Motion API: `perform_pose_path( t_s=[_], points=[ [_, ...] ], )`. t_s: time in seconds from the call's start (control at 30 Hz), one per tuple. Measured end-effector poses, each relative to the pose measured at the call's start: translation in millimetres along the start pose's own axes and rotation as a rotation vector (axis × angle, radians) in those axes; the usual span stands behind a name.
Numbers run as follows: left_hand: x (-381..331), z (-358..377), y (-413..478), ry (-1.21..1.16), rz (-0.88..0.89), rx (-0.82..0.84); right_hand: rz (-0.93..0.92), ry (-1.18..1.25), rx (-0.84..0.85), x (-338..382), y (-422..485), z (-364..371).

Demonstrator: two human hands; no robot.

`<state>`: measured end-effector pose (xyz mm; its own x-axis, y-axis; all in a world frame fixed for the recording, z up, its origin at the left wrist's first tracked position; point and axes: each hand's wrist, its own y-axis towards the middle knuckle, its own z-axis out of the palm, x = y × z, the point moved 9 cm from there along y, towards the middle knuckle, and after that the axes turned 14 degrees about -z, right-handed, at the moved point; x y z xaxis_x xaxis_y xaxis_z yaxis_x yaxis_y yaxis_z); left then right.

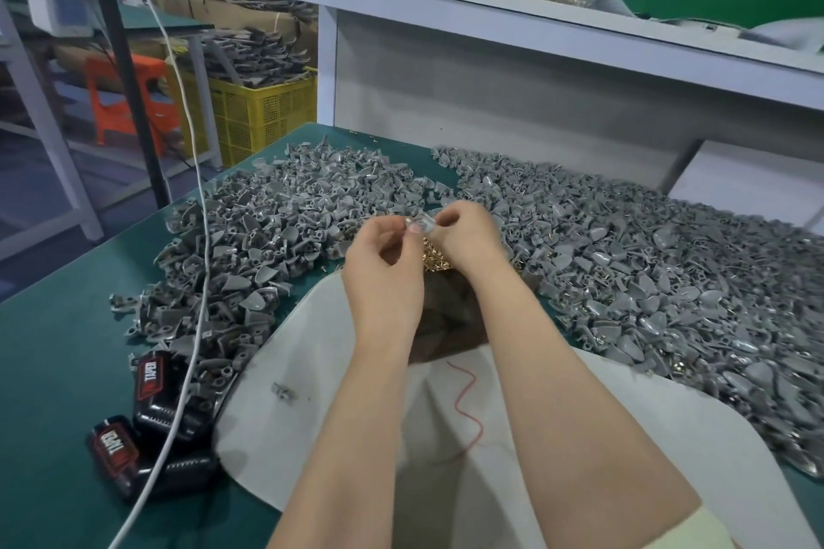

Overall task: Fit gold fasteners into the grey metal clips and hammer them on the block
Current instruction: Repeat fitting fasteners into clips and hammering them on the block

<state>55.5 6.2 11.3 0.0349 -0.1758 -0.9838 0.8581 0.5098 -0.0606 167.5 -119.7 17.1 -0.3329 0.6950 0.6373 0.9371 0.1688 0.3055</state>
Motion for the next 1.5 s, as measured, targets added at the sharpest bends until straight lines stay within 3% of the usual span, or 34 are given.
perform_pose_path(
  t_s=[0.13, 0.2, 0.3, 0.4, 0.53, 0.63, 0.8, 1.13, 1.23, 1.37, 1.5],
  points=[
    [1.4, 25.3, -8.5, 0.568, 0.120, 0.029, -0.037, 0.296, -0.073, 1.4, -31.6, -38.6],
    [7.7, 33.0, -10.7, 0.835, 0.142, 0.013, -0.032, 0.300, -0.064, -4.8, -51.8, -50.7],
    [15.3, 38.2, -13.5, 1.029, 0.156, 0.019, -0.020, 0.231, -0.073, -18.2, -79.3, -60.4],
    [14.5, 37.1, -14.9, 1.042, 0.155, 0.020, -0.067, 0.123, -0.067, -20.6, -91.8, -58.4],
    [4.5, 43.8, -18.8, 0.883, 0.173, 0.118, -0.181, 0.078, -0.056, -9.1, -92.8, -48.7],
    [-0.6, 49.6, -23.3, 0.692, 0.171, 0.233, -0.204, 0.152, -0.145, -5.5, -92.6, -49.9],
    [-1.8, 46.5, -20.1, 0.470, 0.132, 0.260, -0.056, 0.626, -0.229, -12.7, -96.0, -41.9],
    [0.0, 45.1, -17.7, 0.349, 0.083, 0.306, -0.238, 0.526, -0.299, 6.8, -98.0, -53.3],
    [1.9, 41.9, -15.9, 0.420, 0.091, 0.243, -0.240, 0.470, -0.307, 3.4, -95.9, -55.7],
    [7.3, 26.5, -7.4, 0.834, 0.122, -0.021, -0.225, 0.159, -0.206, -3.2, -84.4, -49.1],
    [15.1, 34.9, -10.5, 1.005, 0.168, 0.016, -0.208, 0.027, -0.039, -7.8, -79.3, -25.9]
  ],
)
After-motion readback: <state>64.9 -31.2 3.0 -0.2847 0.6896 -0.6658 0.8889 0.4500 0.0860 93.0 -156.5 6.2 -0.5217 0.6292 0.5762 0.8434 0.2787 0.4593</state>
